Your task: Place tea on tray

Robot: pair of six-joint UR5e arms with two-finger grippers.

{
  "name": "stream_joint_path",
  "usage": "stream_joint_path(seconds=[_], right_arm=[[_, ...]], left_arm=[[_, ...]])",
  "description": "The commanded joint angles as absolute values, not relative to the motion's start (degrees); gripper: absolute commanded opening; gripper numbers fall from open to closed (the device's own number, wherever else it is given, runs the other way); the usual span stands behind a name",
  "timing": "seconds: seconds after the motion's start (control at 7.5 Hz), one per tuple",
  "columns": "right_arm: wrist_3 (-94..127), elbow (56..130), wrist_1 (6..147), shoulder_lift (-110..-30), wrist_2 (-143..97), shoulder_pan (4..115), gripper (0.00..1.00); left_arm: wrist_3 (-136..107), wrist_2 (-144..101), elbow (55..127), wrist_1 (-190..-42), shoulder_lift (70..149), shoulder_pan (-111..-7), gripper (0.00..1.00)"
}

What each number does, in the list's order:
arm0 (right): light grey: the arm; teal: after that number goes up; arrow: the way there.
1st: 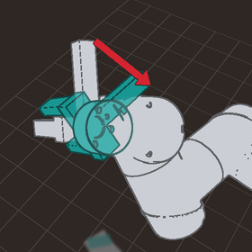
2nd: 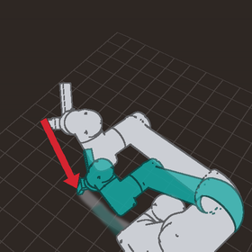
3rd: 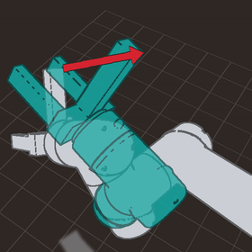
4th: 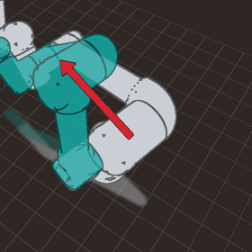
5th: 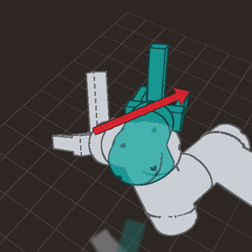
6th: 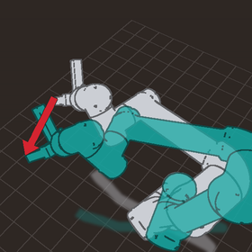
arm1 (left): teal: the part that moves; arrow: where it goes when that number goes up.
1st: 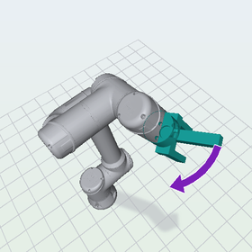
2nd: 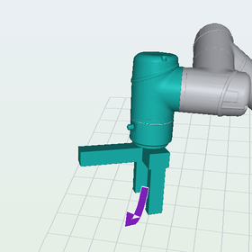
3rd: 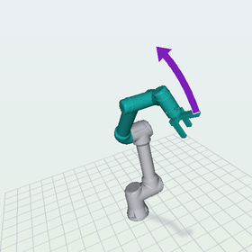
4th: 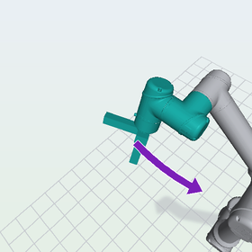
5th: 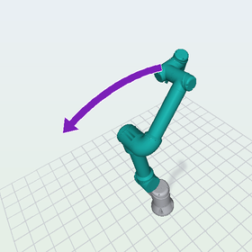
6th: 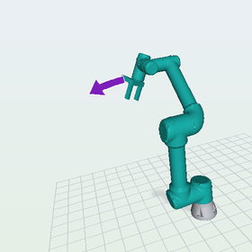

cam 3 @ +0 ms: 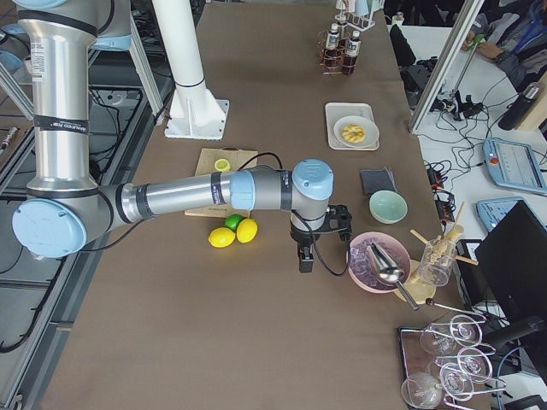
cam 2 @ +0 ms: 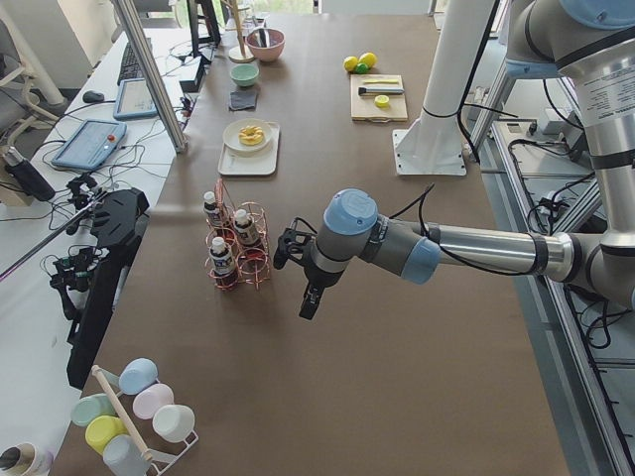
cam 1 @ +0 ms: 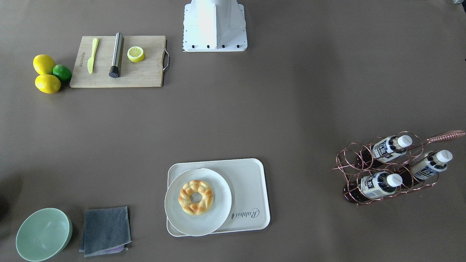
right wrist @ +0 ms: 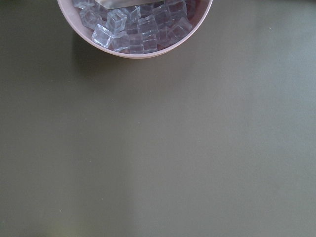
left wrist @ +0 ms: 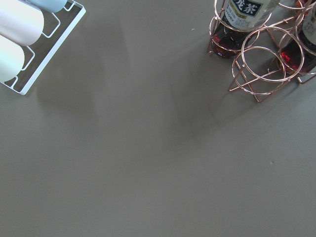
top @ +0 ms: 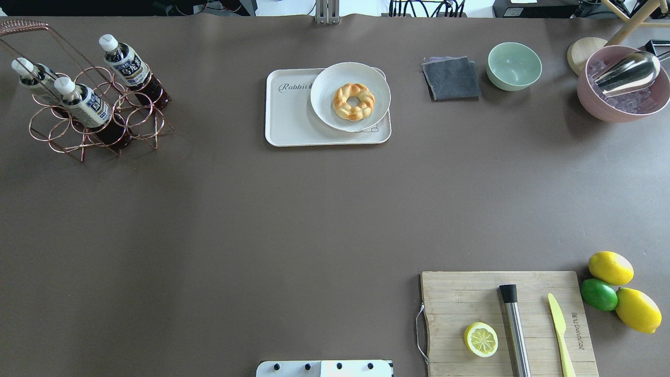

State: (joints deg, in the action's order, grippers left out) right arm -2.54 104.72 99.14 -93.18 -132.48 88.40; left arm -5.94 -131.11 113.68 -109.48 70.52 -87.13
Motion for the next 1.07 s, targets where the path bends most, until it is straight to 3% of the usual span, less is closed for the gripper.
stream_joint_path(seconds=[0.0,0.93], right_arm=[[-2.55,105.46,99.14,-94.30,-132.89,88.68,1.00],[-2.46,105.21,99.23,-95.45,-132.89,88.86,1.00]], left_arm=[[-6.15,-130.35,113.82,-111.08,70.58,-87.01,0.97],[-6.93,-130.52,111.71,-112.76,70.93,-83.94,0.97]])
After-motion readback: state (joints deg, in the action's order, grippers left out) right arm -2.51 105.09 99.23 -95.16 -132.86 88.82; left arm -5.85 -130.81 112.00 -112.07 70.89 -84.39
